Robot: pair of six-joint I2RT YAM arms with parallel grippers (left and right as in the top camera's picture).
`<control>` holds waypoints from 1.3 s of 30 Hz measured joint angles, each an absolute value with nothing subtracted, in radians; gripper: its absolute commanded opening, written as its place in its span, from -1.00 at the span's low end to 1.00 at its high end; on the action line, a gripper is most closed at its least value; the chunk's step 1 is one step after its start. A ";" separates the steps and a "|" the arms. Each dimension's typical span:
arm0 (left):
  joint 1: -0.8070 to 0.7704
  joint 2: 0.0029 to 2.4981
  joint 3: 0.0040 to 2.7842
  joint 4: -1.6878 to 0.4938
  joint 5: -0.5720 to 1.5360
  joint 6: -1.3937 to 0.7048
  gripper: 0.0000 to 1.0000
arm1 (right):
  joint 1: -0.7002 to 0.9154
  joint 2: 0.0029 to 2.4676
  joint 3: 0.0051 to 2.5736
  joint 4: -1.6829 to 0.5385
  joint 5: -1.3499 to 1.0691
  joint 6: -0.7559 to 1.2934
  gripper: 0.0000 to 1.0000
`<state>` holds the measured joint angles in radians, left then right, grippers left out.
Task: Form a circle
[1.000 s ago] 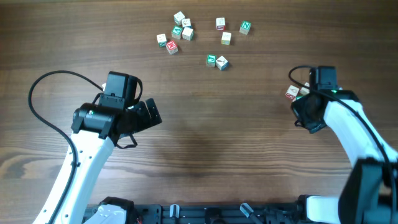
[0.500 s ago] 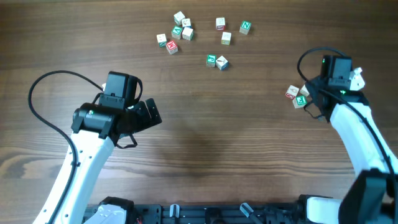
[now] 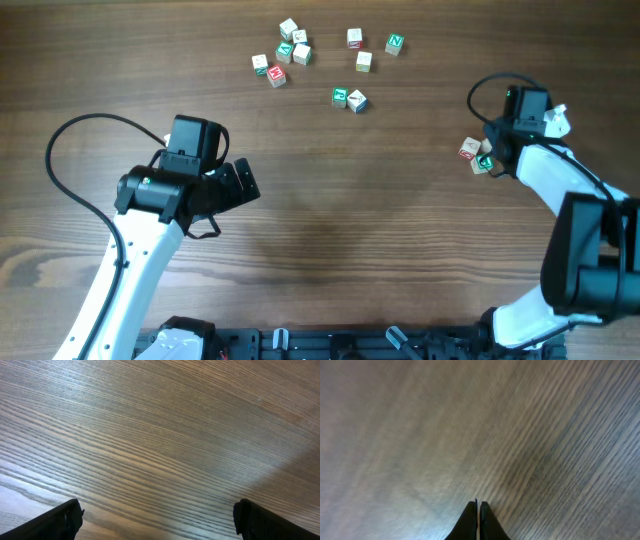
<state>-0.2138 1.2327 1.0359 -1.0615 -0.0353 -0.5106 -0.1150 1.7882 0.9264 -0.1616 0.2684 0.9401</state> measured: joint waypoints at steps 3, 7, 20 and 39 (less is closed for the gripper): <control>-0.214 1.233 1.036 -1.061 -0.035 -0.511 1.00 | -0.115 1.800 0.926 -0.159 0.271 0.941 -0.91; -0.214 1.233 1.036 -1.061 -0.035 -0.511 1.00 | -0.124 1.799 0.926 -0.171 0.271 0.941 -0.91; -0.214 1.233 1.036 -1.062 -0.035 -0.511 1.00 | -0.141 1.504 1.033 -0.541 0.019 0.727 -0.92; -0.214 1.233 1.036 -1.061 -0.035 -0.511 1.00 | -0.141 1.498 1.034 -0.605 -0.104 0.630 -0.92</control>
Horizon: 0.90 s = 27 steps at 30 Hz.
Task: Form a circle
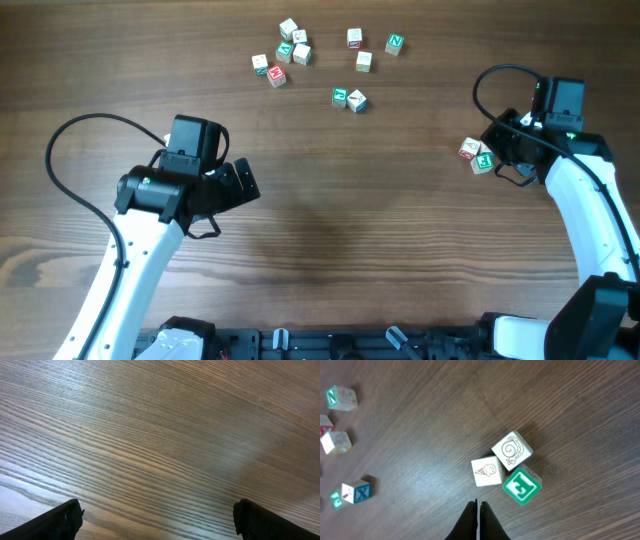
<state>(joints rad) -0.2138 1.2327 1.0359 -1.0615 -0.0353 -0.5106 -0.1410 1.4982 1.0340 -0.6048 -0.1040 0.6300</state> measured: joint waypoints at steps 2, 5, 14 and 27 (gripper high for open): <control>-0.214 1.233 1.036 -1.061 -0.035 -0.511 1.00 | -0.141 1.498 1.034 -0.566 -0.095 0.635 -0.91; -0.214 1.233 1.036 -1.061 -0.035 -0.511 1.00 | -0.140 1.506 1.032 -0.467 -0.090 0.625 -0.91; -0.214 1.233 1.036 -1.061 -0.035 -0.511 1.00 | -0.110 1.631 1.031 -0.399 -0.097 0.544 -0.91; -0.214 1.233 1.036 -1.061 -0.035 -0.511 1.00 | -0.110 1.719 1.030 -0.348 -0.033 0.559 -0.92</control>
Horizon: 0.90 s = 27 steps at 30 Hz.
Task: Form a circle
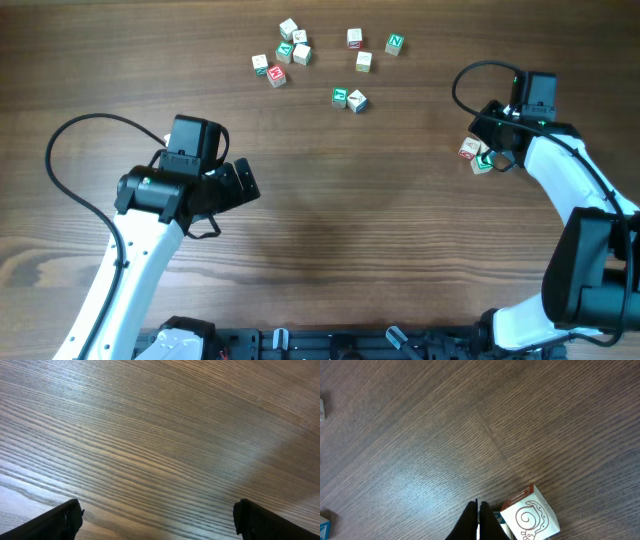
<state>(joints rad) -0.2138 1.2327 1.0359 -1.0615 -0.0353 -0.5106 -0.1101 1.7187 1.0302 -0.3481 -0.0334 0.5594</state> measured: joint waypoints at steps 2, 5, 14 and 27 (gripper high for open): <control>-0.214 1.233 1.036 -1.061 -0.035 -0.511 1.00 | -0.110 1.728 1.030 -0.333 -0.033 0.560 -0.91; -0.214 1.233 1.036 -1.061 -0.035 -0.511 1.00 | -0.110 1.753 1.030 -0.328 -0.033 0.563 -0.91; -0.214 1.233 1.036 -1.061 -0.035 -0.511 1.00 | -0.110 1.757 1.030 -0.343 -0.025 0.564 -0.91; -0.214 1.233 1.036 -1.061 -0.035 -0.511 1.00 | -0.115 1.769 1.030 -0.343 -0.006 0.575 -0.91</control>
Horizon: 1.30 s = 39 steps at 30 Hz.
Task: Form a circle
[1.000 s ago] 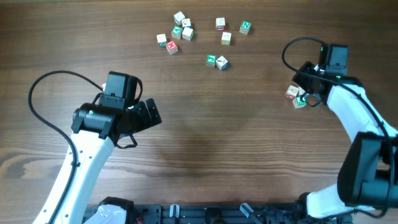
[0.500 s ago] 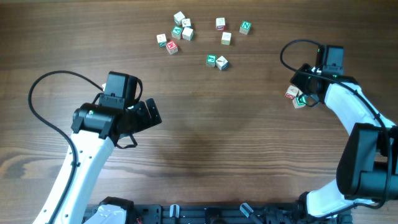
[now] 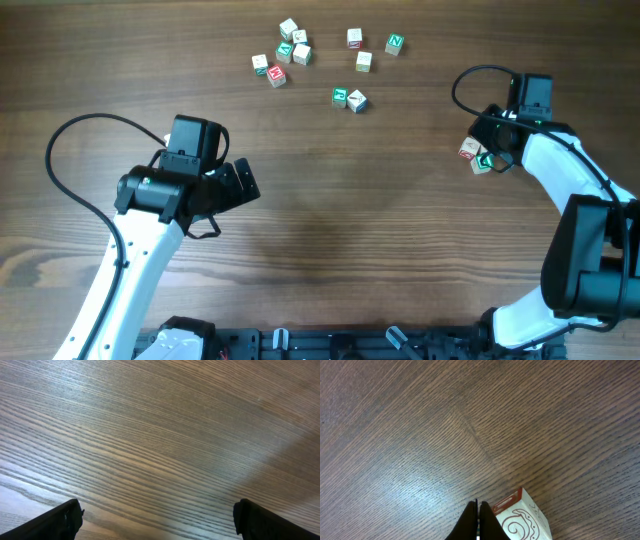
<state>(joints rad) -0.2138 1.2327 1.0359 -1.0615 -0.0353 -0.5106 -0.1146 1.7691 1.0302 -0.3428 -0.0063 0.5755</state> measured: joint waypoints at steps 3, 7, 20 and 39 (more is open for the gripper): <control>-0.214 1.233 1.036 -1.061 -0.035 -0.511 1.00 | -0.115 1.769 1.030 -0.348 -0.006 0.578 -0.91; -0.214 1.233 1.036 -1.061 -0.035 -0.511 1.00 | -0.116 1.769 1.030 -0.350 -0.006 0.578 -0.91; -0.214 1.233 1.036 -1.061 -0.035 -0.511 1.00 | -0.134 1.786 1.030 -0.349 -0.026 0.577 -0.91; -0.214 1.233 1.036 -1.061 -0.035 -0.511 1.00 | -0.134 1.786 1.050 -0.457 -0.086 0.529 -0.91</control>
<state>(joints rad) -0.2138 1.2327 1.0359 -1.0615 -0.0353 -0.5106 -0.1345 1.7859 1.0500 -0.4568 -0.0856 0.5289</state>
